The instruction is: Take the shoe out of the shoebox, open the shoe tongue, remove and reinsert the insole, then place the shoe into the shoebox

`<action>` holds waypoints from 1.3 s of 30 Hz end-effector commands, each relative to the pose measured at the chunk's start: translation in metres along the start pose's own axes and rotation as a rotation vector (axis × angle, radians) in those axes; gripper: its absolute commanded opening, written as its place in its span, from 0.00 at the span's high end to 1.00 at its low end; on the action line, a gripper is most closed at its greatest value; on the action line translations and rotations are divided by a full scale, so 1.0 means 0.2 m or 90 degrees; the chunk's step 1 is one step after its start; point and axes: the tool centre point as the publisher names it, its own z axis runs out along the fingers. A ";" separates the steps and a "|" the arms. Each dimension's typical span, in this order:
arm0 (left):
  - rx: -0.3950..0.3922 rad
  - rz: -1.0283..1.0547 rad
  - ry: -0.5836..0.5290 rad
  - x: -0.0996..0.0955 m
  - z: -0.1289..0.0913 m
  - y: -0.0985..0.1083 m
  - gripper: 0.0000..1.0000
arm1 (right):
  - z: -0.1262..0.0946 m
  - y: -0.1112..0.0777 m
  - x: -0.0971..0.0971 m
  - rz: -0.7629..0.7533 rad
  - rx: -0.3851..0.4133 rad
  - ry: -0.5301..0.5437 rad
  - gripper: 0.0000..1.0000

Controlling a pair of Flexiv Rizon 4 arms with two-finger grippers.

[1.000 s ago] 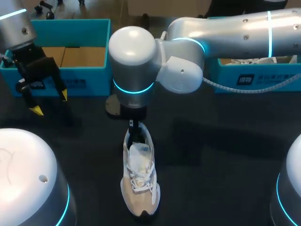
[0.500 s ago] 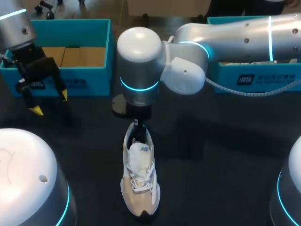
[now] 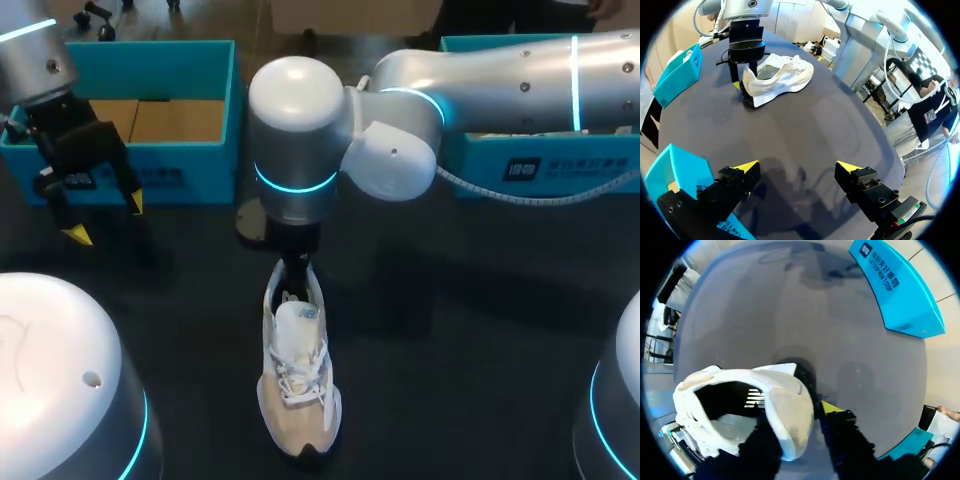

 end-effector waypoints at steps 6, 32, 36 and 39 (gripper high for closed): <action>-0.002 0.000 0.000 0.00 0.00 0.00 0.00 | -0.16 -0.05 -0.04 -0.007 0.023 -0.014 1.00; -0.002 0.000 0.000 0.00 0.00 0.00 0.00 | -0.61 -0.26 -0.24 0.041 0.089 -0.130 1.00; -0.002 0.000 0.000 0.00 0.00 0.00 0.00 | -0.61 -0.26 -0.24 0.041 0.089 -0.130 1.00; -0.002 0.000 0.000 0.00 0.00 0.00 0.00 | -0.61 -0.26 -0.24 0.041 0.089 -0.130 1.00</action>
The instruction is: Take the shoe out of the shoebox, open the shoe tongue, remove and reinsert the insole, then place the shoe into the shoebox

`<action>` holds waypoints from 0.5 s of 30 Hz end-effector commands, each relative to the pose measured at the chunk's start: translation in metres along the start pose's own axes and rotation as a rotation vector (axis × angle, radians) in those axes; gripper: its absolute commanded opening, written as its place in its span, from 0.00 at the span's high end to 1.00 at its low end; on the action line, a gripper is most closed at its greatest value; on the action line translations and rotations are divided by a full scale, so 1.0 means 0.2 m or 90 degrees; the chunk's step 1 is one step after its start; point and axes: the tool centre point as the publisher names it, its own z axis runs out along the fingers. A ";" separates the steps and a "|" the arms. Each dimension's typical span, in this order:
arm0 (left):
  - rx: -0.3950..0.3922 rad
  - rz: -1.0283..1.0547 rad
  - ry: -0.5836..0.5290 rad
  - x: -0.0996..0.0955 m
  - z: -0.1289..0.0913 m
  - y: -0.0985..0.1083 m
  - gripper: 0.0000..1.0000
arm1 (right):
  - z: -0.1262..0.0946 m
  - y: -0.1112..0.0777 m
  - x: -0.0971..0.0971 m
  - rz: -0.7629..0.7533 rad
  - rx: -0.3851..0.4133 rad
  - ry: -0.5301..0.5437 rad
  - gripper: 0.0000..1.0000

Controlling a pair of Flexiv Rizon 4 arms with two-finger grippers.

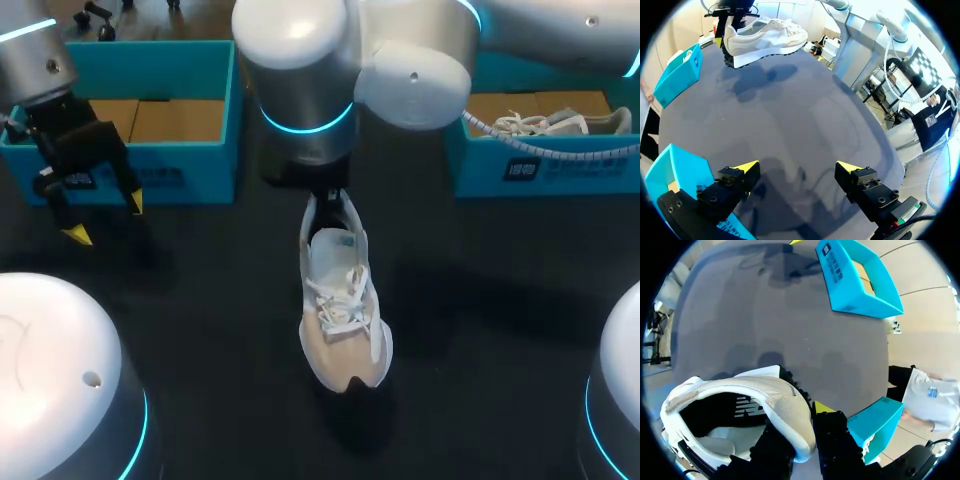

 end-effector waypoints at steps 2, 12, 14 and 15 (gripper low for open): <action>-0.002 0.000 0.000 0.00 0.00 0.00 0.00 | 0.01 -0.01 -0.04 0.000 -0.013 -0.002 1.00; -0.002 0.000 0.000 0.00 0.00 0.00 0.00 | -0.05 -0.26 -0.45 -0.091 -0.020 -0.031 1.00; -0.002 0.000 0.000 0.00 0.00 0.00 0.00 | -0.07 -0.32 -0.53 -0.105 -0.024 -0.034 1.00; -0.002 0.000 0.000 0.00 0.00 0.00 0.00 | -0.07 -0.35 -0.57 -0.111 -0.019 -0.035 1.00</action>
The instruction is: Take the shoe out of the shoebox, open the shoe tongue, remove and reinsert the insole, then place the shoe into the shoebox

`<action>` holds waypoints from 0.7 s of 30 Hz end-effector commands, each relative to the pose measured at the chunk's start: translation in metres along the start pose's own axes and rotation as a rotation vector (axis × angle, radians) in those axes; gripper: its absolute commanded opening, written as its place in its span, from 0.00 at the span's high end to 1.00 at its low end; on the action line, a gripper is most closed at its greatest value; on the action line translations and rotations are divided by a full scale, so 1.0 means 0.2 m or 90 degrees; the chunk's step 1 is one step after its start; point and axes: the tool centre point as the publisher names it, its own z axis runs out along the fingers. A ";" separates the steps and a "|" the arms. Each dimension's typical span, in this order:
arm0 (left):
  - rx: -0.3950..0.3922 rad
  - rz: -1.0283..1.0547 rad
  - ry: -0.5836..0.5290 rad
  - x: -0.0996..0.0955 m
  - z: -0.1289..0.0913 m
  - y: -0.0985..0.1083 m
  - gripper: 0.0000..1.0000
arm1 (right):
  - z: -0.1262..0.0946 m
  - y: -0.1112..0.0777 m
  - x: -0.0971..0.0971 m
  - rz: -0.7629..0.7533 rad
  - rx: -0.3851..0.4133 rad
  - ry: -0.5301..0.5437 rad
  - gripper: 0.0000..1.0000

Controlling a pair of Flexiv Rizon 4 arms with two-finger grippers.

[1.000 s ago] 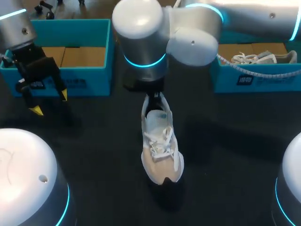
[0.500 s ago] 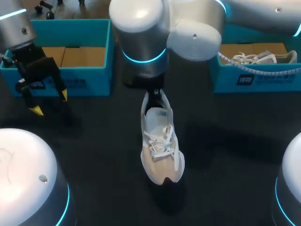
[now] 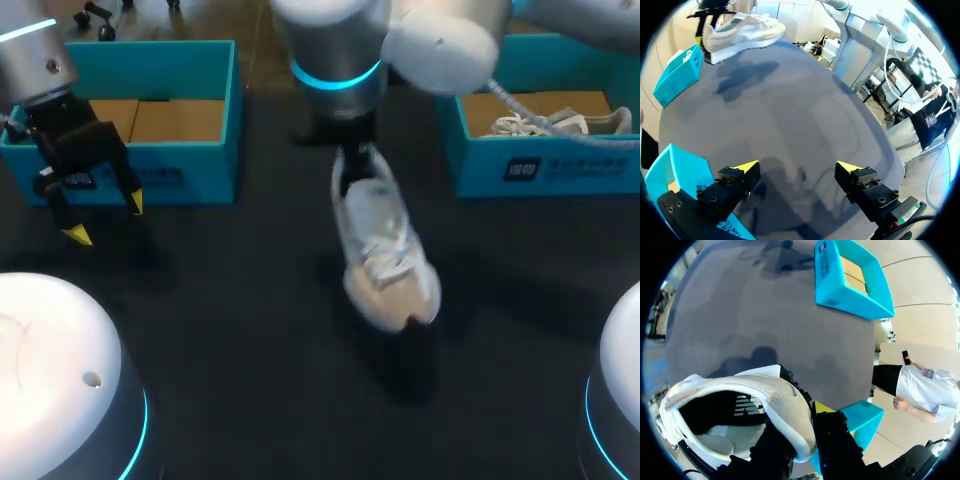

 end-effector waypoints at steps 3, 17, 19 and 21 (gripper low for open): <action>-0.002 0.000 0.000 0.00 0.00 0.00 0.00 | -0.05 -0.29 -0.20 -0.034 -0.041 0.008 1.00; -0.002 0.000 0.000 0.00 0.00 0.00 0.00 | -0.11 -0.51 -0.39 -0.013 -0.016 0.007 1.00; -0.002 0.000 0.000 0.00 0.00 0.00 0.00 | -0.11 -0.51 -0.39 -0.013 -0.016 0.007 1.00; -0.002 0.000 0.000 0.00 0.00 0.00 0.00 | -0.11 -0.51 -0.39 -0.013 -0.016 0.007 1.00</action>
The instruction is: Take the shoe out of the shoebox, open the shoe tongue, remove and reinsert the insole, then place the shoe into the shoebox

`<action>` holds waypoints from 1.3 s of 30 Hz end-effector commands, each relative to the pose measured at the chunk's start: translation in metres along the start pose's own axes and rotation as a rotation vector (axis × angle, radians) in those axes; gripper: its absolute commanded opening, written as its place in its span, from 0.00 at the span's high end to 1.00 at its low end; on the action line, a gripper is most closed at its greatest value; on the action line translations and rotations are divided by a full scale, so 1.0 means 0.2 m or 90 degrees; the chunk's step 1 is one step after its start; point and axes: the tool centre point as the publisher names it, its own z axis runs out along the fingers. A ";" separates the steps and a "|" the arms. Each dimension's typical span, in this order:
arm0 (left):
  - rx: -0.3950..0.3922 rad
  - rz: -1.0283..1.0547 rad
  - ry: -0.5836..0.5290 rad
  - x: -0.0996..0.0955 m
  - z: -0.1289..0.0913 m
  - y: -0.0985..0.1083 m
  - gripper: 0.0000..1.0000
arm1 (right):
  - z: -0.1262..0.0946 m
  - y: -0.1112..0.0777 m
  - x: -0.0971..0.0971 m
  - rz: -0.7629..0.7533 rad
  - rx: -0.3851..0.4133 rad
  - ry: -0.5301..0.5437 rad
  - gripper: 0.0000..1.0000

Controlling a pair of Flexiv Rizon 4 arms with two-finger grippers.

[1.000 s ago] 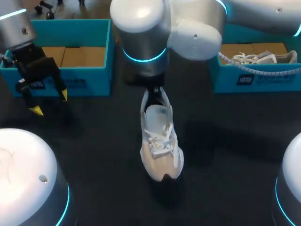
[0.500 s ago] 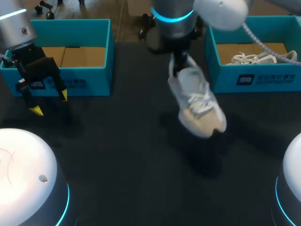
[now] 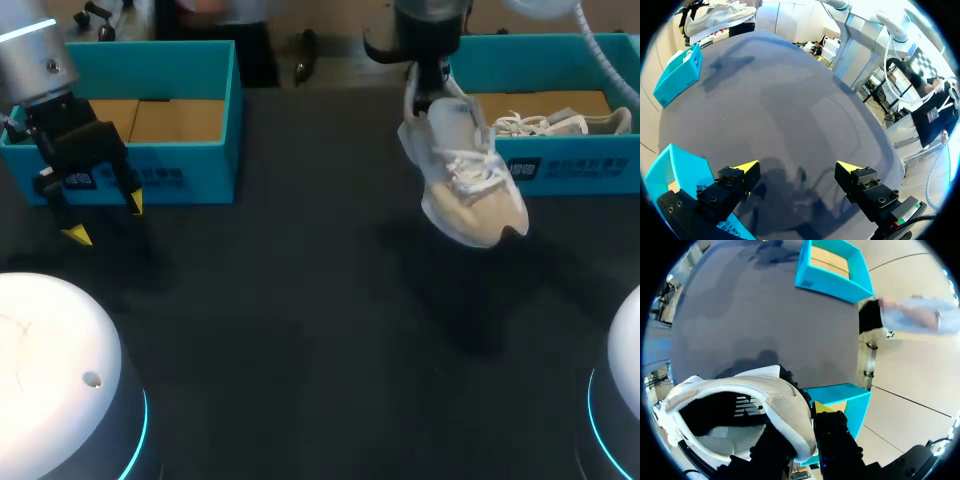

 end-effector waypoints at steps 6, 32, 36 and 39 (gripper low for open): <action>-0.002 0.000 0.000 0.00 0.00 0.00 0.00 | 0.00 -0.01 0.01 -0.001 -0.004 -0.002 1.00; -0.002 0.000 0.000 0.00 0.00 0.00 0.00 | 0.14 -0.79 -0.88 -0.016 -0.028 -0.054 1.00; -0.002 0.000 0.000 0.00 0.00 0.00 0.00 | 0.15 -0.81 -0.90 -0.020 -0.033 -0.049 1.00; -0.002 0.000 0.000 0.00 0.00 0.00 0.00 | 0.15 -0.81 -0.90 -0.020 -0.033 -0.049 1.00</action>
